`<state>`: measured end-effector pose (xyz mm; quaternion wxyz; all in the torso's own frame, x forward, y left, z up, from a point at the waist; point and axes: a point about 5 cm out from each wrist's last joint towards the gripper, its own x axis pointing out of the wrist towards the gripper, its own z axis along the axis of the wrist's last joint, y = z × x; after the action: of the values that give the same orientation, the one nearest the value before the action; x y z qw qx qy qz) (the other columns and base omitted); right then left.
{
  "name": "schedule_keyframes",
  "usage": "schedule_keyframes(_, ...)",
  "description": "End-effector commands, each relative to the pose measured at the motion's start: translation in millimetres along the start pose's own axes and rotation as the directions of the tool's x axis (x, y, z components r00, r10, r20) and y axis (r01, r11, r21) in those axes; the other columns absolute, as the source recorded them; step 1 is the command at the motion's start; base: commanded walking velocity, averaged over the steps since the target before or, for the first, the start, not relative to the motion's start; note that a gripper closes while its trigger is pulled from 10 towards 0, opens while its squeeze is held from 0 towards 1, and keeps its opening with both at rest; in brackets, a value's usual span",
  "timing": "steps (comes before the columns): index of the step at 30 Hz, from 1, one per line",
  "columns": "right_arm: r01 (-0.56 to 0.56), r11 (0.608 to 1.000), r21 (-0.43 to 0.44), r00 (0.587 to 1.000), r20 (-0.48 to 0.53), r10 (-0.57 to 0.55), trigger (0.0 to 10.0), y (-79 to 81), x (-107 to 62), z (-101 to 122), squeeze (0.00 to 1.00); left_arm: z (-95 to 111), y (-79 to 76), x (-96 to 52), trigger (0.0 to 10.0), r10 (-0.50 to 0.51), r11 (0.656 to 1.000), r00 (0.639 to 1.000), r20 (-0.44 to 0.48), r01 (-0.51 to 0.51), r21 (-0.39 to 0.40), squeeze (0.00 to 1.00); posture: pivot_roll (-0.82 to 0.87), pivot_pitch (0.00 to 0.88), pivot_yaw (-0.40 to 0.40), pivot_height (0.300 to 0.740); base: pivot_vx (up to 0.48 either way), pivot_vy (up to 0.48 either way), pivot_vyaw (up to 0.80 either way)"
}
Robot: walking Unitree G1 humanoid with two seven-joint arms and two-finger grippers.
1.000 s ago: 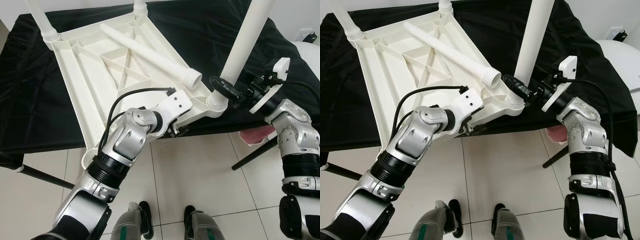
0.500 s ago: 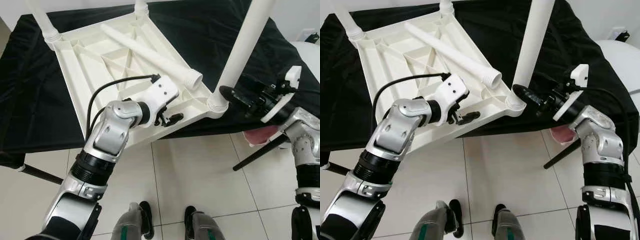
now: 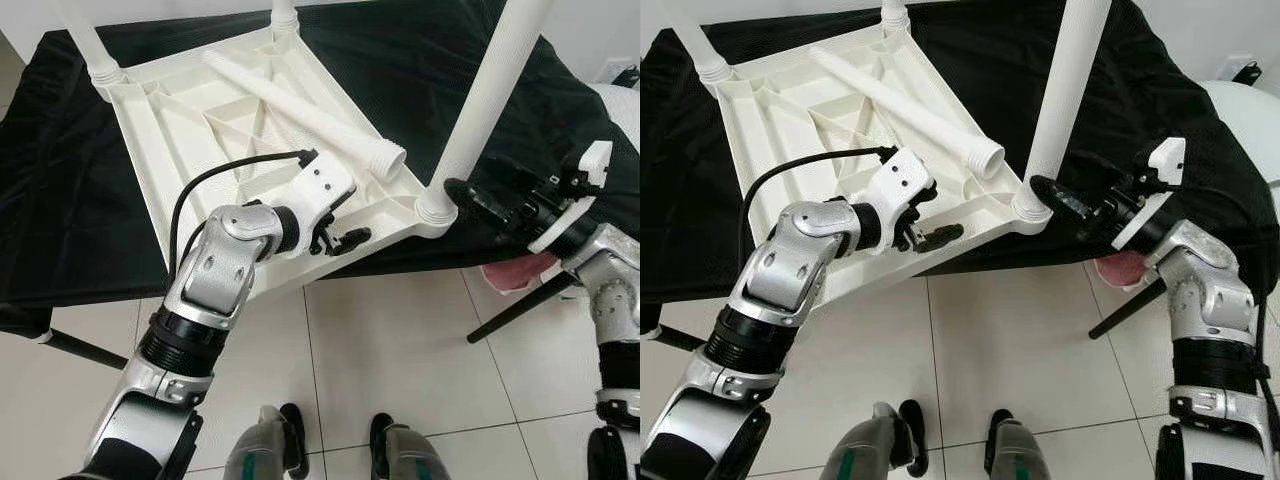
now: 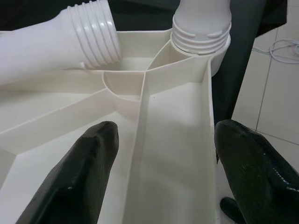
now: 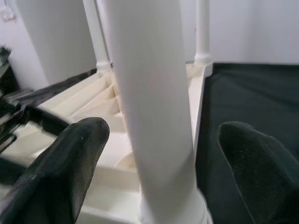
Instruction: Building children table
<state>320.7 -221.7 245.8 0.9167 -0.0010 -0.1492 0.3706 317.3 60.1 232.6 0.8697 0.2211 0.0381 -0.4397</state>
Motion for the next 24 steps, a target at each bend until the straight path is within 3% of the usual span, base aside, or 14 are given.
schedule_keyframes(1, 0.003, 1.000, -0.011, 1.000, 0.000, -0.003, 10.0, 2.1, 3.6, -0.6, 0.00, -2.9, -3.6, 1.1, 10.0, 0.017, 1.000, 1.000, -0.013, -0.017, -0.015, 0.00, -0.13, 0.199, 0.058, 0.740, 0.000, 0.000, 0.00)
schedule_keyframes(11, -0.031, 0.998, -0.057, 0.998, -0.050, 0.028, 10.0, -0.5, 1.1, -1.5, 0.00, -6.2, -3.5, -2.2, 10.0, 0.026, 0.999, 0.999, -0.024, -0.026, -0.023, 0.00, -0.13, 0.199, 0.053, 0.740, 0.000, 0.000, 0.00)
schedule_keyframes(17, -0.059, 0.990, -0.128, 0.998, -0.044, 0.054, 10.0, -5.8, 20.1, 6.1, 0.00, -2.6, -5.6, 0.4, 10.0, 0.021, 0.999, 1.000, -0.016, -0.021, -0.028, 0.00, -0.13, 0.199, 0.043, 0.740, 0.000, 0.000, 0.00)
schedule_keyframes(24, -0.099, 0.985, -0.140, 0.994, -0.060, 0.092, 10.0, -2.9, 31.0, 1.0, 0.00, -2.7, -6.7, -1.3, 10.0, 0.026, 0.999, 1.000, -0.018, -0.027, -0.033, 0.00, -0.12, 0.200, 0.035, 0.740, 0.000, 0.000, 0.00)
